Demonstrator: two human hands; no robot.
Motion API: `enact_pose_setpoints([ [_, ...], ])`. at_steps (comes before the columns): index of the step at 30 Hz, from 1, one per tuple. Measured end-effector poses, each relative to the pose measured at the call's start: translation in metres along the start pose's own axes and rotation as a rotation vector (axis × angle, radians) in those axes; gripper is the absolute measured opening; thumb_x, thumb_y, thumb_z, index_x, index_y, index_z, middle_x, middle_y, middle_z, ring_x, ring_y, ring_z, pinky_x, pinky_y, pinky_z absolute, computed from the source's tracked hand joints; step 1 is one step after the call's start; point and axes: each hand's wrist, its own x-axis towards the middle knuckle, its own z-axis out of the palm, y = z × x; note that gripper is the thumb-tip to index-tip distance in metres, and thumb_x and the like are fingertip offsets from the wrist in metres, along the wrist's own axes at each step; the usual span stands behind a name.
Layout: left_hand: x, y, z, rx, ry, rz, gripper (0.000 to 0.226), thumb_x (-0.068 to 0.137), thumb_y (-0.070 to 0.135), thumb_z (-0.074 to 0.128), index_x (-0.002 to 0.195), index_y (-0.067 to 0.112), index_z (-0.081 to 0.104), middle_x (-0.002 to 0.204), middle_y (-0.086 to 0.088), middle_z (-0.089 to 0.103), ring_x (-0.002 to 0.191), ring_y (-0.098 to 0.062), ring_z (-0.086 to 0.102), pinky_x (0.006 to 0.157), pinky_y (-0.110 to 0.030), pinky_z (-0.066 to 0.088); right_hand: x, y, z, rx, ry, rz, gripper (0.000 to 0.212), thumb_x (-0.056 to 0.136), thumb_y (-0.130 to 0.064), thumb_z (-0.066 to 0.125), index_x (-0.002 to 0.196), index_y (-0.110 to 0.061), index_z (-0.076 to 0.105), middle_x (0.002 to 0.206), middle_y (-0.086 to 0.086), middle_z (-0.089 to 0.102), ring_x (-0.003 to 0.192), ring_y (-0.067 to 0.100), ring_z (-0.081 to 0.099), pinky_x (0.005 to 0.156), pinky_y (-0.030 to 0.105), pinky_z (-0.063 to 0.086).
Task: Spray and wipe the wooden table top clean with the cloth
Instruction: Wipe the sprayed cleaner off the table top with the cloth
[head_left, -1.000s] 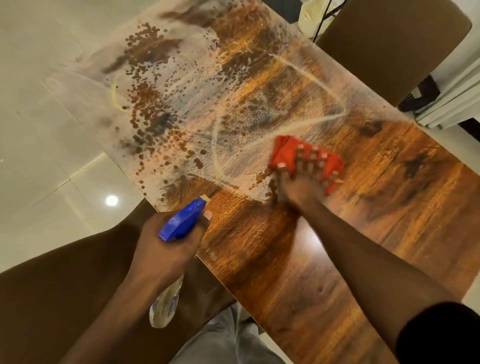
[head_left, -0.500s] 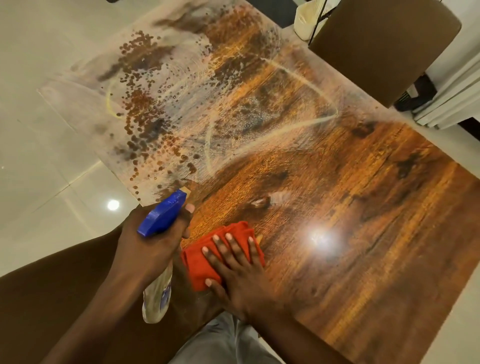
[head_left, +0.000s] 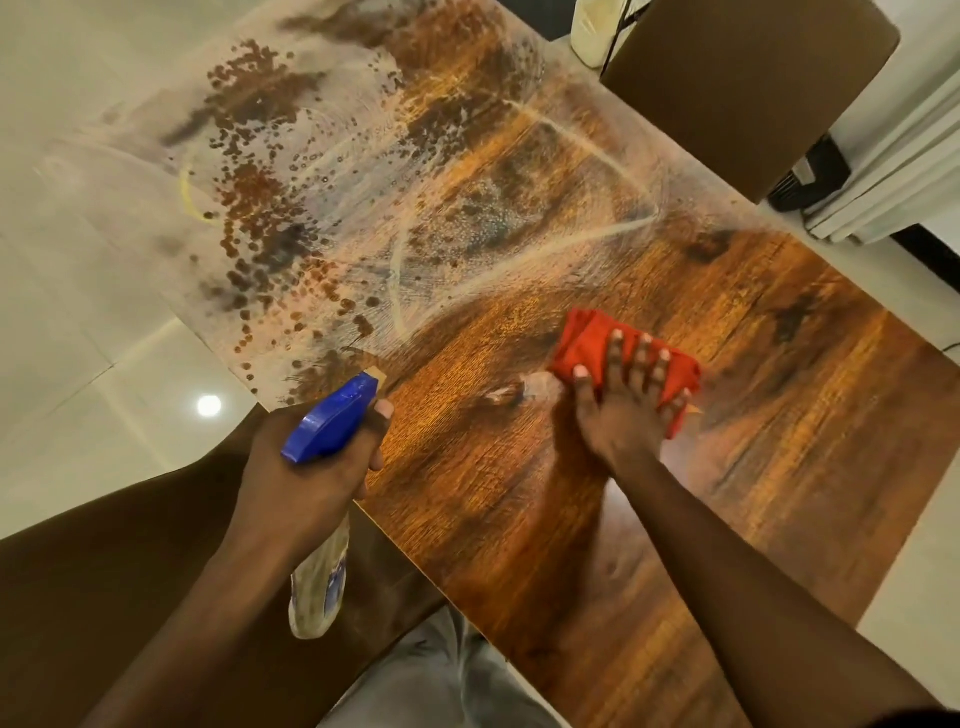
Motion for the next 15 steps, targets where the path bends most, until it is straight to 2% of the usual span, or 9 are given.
enact_pose_setpoints([
  [3, 0.0, 0.001, 0.003, -0.01, -0.002, -0.006, 0.035, 0.094, 0.052, 0.07, 0.073, 0.025, 0.074, 0.067, -0.006, 0.076, 0.048, -0.018, 0.07, 0.055, -0.019, 0.055, -0.012, -0.06, 0.018, -0.049, -0.046, -0.183, 0.085, 0.101, -0.08, 0.0, 0.171, -0.036, -0.018, 0.179, 0.01, -0.023, 0.162, 0.035, -0.026, 0.126, 0.069, -0.02],
  [5, 0.0, 0.001, 0.004, 0.001, 0.004, -0.001, 0.034, 0.095, 0.05, 0.07, 0.073, 0.024, 0.074, 0.067, -0.007, 0.076, 0.048, -0.019, 0.07, 0.056, -0.02, 0.056, -0.04, -0.093, 0.037, -0.078, -0.096, -0.341, 0.081, 0.104, -0.078, 0.001, 0.171, -0.035, -0.018, 0.178, 0.011, -0.024, 0.16, 0.037, -0.03, 0.125, 0.068, -0.023],
  [8, 0.0, 0.003, 0.006, 0.012, 0.024, 0.002, 0.033, 0.098, 0.041, 0.072, 0.073, 0.02, 0.074, 0.066, -0.008, 0.076, 0.05, -0.021, 0.07, 0.058, -0.031, 0.058, -0.093, -0.123, 0.07, -0.096, -0.145, -0.564, 0.077, 0.109, -0.072, 0.008, 0.172, -0.034, -0.013, 0.179, 0.007, -0.023, 0.162, 0.031, -0.032, 0.125, 0.068, -0.021],
  [10, 0.0, 0.006, 0.008, 0.024, 0.044, -0.009, 0.034, 0.096, 0.044, 0.072, 0.074, 0.019, 0.073, 0.063, -0.009, 0.073, 0.052, -0.024, 0.07, 0.059, -0.041, 0.059, -0.125, -0.119, 0.087, -0.109, -0.159, -0.678, 0.075, 0.111, -0.068, 0.017, 0.174, -0.034, -0.003, 0.182, 0.004, -0.014, 0.165, 0.027, -0.027, 0.126, 0.069, -0.016],
  [11, 0.0, 0.009, 0.008, 0.033, 0.048, -0.01, 0.036, 0.095, 0.048, 0.072, 0.073, 0.02, 0.073, 0.061, -0.007, 0.073, 0.052, -0.022, 0.07, 0.059, -0.04, 0.058, -0.137, -0.11, 0.093, -0.118, -0.15, -0.726, 0.074, 0.111, -0.067, 0.021, 0.175, -0.034, 0.002, 0.183, 0.003, -0.009, 0.166, 0.026, -0.023, 0.127, 0.069, -0.013],
  [13, -0.001, 0.014, 0.007, 0.037, 0.036, 0.012, 0.034, 0.094, 0.051, 0.07, 0.071, 0.026, 0.074, 0.059, -0.002, 0.074, 0.048, -0.015, 0.07, 0.058, -0.028, 0.053, -0.156, -0.086, 0.102, -0.153, -0.15, -0.799, 0.072, 0.112, -0.066, 0.023, 0.175, -0.035, 0.005, 0.183, 0.001, -0.005, 0.167, 0.024, -0.019, 0.129, 0.067, -0.009],
  [15, -0.004, 0.018, 0.005, 0.035, 0.026, 0.043, 0.033, 0.097, 0.047, 0.069, 0.07, 0.029, 0.074, 0.061, -0.001, 0.075, 0.046, -0.013, 0.069, 0.057, -0.024, 0.054, -0.172, -0.055, 0.107, -0.168, -0.139, -0.834, 0.072, 0.112, -0.068, 0.025, 0.175, -0.037, 0.006, 0.184, -0.001, -0.004, 0.168, 0.023, -0.015, 0.129, 0.065, -0.007],
])
